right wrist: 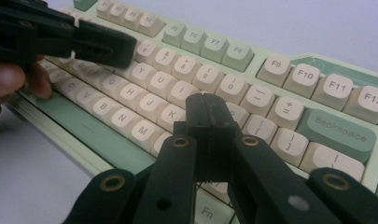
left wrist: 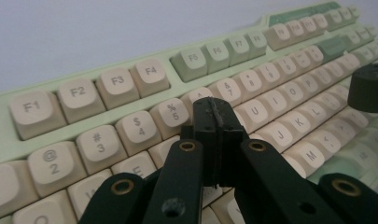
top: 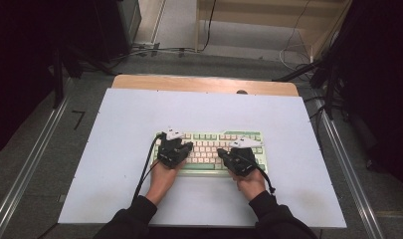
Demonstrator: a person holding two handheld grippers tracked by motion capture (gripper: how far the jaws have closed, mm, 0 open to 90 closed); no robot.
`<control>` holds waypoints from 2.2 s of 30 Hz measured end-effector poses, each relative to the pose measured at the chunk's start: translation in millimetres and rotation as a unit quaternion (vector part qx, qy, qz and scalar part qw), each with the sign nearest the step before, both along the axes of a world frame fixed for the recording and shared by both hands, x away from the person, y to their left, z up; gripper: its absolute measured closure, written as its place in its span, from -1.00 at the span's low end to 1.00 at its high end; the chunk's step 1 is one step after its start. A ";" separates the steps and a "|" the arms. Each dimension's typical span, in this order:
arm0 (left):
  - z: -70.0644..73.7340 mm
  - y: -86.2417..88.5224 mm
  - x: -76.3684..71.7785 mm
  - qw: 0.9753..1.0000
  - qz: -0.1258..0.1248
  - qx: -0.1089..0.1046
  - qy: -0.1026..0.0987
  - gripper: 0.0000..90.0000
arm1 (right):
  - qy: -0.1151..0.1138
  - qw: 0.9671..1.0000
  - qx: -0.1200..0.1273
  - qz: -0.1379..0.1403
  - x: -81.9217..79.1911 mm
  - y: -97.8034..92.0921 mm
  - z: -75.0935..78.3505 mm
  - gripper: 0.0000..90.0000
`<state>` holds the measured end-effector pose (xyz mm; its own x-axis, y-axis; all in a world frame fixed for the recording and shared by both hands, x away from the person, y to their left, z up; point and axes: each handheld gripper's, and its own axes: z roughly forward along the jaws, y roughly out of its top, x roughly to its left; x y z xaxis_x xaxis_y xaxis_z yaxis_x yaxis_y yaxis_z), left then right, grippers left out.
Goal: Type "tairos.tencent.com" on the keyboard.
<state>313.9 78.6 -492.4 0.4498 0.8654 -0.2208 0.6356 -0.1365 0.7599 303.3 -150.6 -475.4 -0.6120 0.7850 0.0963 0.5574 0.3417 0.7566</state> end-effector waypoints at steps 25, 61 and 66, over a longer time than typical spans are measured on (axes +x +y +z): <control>12.5 26.7 -12.7 0.999 0.030 -0.023 -0.027 1.00 | -0.002 1.000 0.001 0.000 0.1 -0.2 1.3 0.94; 0.3 34.2 -11.8 0.999 0.043 -0.003 -0.012 1.00 | -0.003 1.000 0.001 0.002 -0.5 0.1 1.9 0.94; -0.1 32.1 -12.3 0.999 0.038 -0.004 -0.007 1.00 | -0.003 1.000 0.000 0.002 -0.6 0.6 1.7 0.94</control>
